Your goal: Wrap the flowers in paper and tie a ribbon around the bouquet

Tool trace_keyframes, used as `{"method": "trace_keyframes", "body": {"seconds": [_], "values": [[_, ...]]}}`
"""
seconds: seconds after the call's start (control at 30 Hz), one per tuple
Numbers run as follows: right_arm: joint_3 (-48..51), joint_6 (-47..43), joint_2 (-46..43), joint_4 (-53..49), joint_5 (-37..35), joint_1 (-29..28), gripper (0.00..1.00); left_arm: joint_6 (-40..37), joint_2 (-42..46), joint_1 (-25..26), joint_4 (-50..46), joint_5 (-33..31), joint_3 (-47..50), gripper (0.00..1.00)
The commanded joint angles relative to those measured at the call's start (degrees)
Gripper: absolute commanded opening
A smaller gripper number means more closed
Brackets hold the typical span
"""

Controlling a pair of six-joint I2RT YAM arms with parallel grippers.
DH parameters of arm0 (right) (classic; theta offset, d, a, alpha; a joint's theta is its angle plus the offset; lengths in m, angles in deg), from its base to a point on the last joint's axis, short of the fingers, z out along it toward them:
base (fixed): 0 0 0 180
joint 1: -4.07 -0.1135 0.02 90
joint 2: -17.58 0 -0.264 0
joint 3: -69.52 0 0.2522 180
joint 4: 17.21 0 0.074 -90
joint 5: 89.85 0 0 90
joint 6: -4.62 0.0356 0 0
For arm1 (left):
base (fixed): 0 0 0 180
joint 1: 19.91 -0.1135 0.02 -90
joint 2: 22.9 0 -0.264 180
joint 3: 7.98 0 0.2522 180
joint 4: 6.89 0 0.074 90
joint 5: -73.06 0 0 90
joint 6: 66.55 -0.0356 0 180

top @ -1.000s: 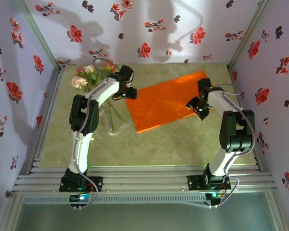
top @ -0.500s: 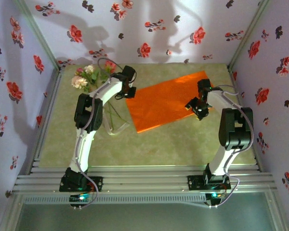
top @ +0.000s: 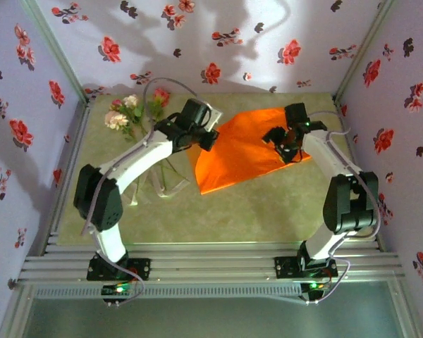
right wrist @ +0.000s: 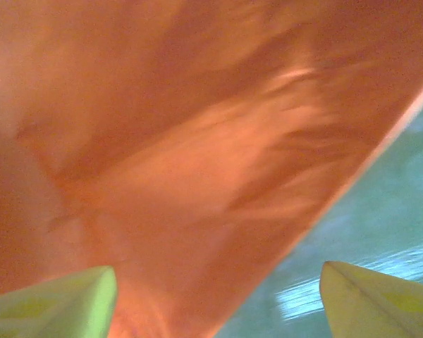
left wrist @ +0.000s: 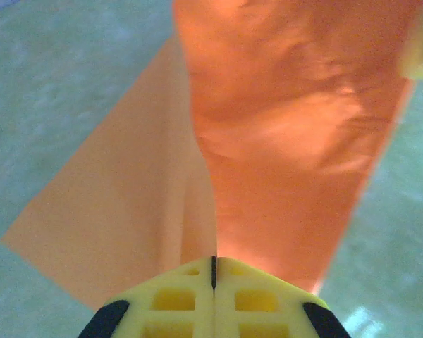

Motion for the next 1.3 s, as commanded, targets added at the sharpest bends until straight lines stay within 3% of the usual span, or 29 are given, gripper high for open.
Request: {"method": "trace_keyframes", "body": {"seconds": [0.0, 0.1, 0.3, 0.47, 0.57, 0.6, 0.67, 0.7, 0.73, 0.77, 0.8, 0.87, 0.97, 1.03, 1.13, 1.27], "values": [[-2.23, 7.05, -0.39, 4.34, 4.28, -4.03, 0.84, -4.78, 1.77, 1.93, 5.48, 6.08, 6.49, 0.00], [-2.34, 12.40, 0.70, 8.25, 6.98, -6.77, 0.89, -5.51, 2.96, 4.05, 6.19, 6.48, 8.30, 0.00], [-2.46, 16.75, 3.17, 12.21, 9.04, -10.62, 0.90, -5.89, 4.36, 7.64, 7.18, 5.86, 9.58, 0.00], [-2.44, 15.93, 5.44, 11.37, 8.79, -12.13, 0.80, -6.21, 5.39, 10.03, 6.63, 5.51, 9.48, 0.00], [-2.02, 14.95, 5.48, 11.15, 7.27, -12.03, 0.60, -5.91, 6.65, 11.22, 6.35, 5.35, 10.09, 0.00], [-2.21, 14.32, 5.25, 10.72, 6.78, -12.05, 0.47, -5.66, 7.37, 11.60, 6.28, 5.33, 10.42, 0.00], [-2.73, 12.68, 4.25, 8.92, 5.30, -12.11, 0.09, -4.21, 9.07, 12.00, 6.39, 5.12, 11.10, 0.00], [-2.83, 11.35, 3.20, 7.12, 4.21, -12.16, 0.00, -2.49, 10.35, 11.96, 7.06, 4.36, 11.84, 0.00], [-2.55, 10.32, 1.84, 5.17, 3.33, -12.12, 0.00, -0.37, 11.57, 11.56, 7.96, 3.12, 12.56, 0.04], [-1.48, 9.47, 0.19, 4.11, 2.90, -12.12, 0.00, 3.39, 12.79, 10.31, 8.84, 2.08, 13.26, 0.27], [-0.19, 8.84, -1.47, 3.52, 2.63, -12.13, 0.00, 7.77, 13.76, 8.14, 9.40, 1.65, 13.89, 0.44], [3.97, 7.57, -5.57, 2.62, 2.57, -12.12, 0.00, 16.57, 14.66, 3.31, 10.62, 2.22, 15.23, 0.58], [9.77, 6.38, -11.29, 1.88, 2.58, -12.17, 0.00, 28.58, 12.53, -4.42, 13.98, 7.02, 16.96, 0.66], [12.96, 5.80, -14.36, 1.28, 2.37, -12.11, 0.00, 34.59, 4.35, -6.98, 10.11, 11.29, 12.13, 0.66], [16.41, 5.91, -17.38, 1.69, 2.46, -12.12, 0.00, 38.80, -9.98, -6.62, 2.72, 18.20, 1.79, 0.60], [18.29, 5.27, -20.05, 1.30, 0.87, -11.94, 0.00, 44.53, -20.59, -4.43, 6.51, 22.67, -3.42, 0.49]]}}
